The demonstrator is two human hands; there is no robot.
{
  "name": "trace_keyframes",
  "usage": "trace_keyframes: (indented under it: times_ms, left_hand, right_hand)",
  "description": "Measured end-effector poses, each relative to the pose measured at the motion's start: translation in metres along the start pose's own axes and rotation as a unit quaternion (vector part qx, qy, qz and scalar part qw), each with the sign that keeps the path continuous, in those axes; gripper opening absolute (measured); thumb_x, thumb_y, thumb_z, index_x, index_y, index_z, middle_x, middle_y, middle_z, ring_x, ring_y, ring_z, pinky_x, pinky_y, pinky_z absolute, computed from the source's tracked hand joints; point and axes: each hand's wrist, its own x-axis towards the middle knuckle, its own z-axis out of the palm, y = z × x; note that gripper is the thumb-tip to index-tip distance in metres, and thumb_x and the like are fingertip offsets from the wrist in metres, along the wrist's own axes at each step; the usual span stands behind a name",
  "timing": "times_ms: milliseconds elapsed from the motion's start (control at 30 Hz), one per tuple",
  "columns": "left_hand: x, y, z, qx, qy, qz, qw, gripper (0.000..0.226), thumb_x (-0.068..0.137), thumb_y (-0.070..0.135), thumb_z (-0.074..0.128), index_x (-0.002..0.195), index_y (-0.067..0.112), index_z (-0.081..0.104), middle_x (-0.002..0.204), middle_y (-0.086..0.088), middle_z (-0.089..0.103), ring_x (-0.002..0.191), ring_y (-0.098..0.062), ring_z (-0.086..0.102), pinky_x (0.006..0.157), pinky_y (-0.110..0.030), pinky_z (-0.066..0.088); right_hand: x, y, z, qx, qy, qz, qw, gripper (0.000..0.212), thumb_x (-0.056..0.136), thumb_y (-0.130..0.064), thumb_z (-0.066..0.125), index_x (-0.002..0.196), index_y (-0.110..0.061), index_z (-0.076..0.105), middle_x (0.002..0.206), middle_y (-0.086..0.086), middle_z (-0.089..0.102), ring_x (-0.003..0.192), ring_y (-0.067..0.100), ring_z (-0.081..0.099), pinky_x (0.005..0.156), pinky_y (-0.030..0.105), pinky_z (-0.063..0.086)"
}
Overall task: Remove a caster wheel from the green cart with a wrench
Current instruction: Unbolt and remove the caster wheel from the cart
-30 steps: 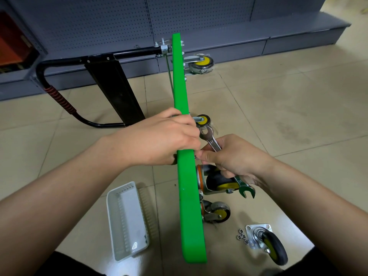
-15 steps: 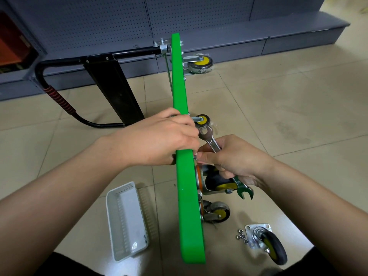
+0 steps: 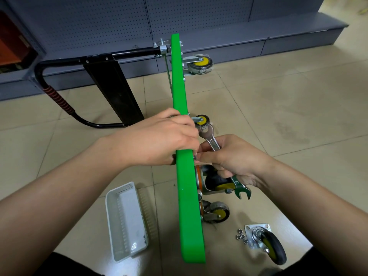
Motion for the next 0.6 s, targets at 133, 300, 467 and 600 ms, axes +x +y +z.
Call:
trace_keyframes:
  times_ms: [133, 300, 467, 600]
  left_hand:
    - [0.0000, -0.0006, 0.0003, 0.000, -0.001, -0.001, 1.000, 0.031, 0.075, 0.031, 0.078, 0.101, 0.038, 0.062, 0.104, 0.019, 0.058, 0.123, -0.010, 0.048, 0.108, -0.036, 0.034]
    - [0.0000, -0.0006, 0.0004, -0.002, 0.002, 0.000, 1.000, 0.030, 0.075, 0.032, 0.077, 0.101, 0.038, 0.063, 0.104, 0.019, 0.059, 0.123, -0.010, 0.048, 0.108, -0.037, 0.035]
    - [0.0000, -0.0004, 0.0017, 0.002, 0.004, -0.004, 1.000, 0.030, 0.074, 0.030, 0.078, 0.100, 0.038, 0.063, 0.105, 0.020, 0.060, 0.123, -0.009, 0.047, 0.108, -0.035, 0.033]
    - [0.0000, -0.0008, 0.0013, 0.003, -0.005, -0.007, 1.000, 0.032, 0.076, 0.031, 0.077, 0.104, 0.039, 0.064, 0.110, 0.022, 0.060, 0.125, -0.008, 0.046, 0.109, -0.036, 0.034]
  right_hand:
    - [0.0014, 0.0017, -0.0012, 0.001, 0.004, -0.005, 1.000, 0.011, 0.088, 0.003, 0.069, 0.090, -0.007, 0.071, 0.048, 0.001, 0.047, 0.039, 0.012, 0.020, 0.040, 0.020, 0.013]
    - [0.0025, 0.0033, -0.0010, -0.002, 0.014, -0.003, 1.000, 0.012, 0.088, 0.001, 0.071, 0.100, 0.001, 0.070, 0.075, 0.019, 0.052, 0.038, 0.011, 0.023, 0.038, 0.018, 0.015]
    - [0.0018, 0.0022, -0.0022, -0.005, 0.010, 0.002, 1.000, 0.008, 0.091, -0.008, 0.073, 0.094, -0.002, 0.069, 0.064, 0.011, 0.055, 0.038, 0.009, 0.023, 0.037, 0.017, 0.016]
    - [-0.0003, 0.0019, 0.0000, -0.031, 0.029, -0.007, 0.999, 0.033, 0.093, -0.020, 0.073, 0.100, 0.011, 0.066, 0.059, 0.009, 0.051, 0.039, 0.011, 0.021, 0.038, 0.018, 0.015]
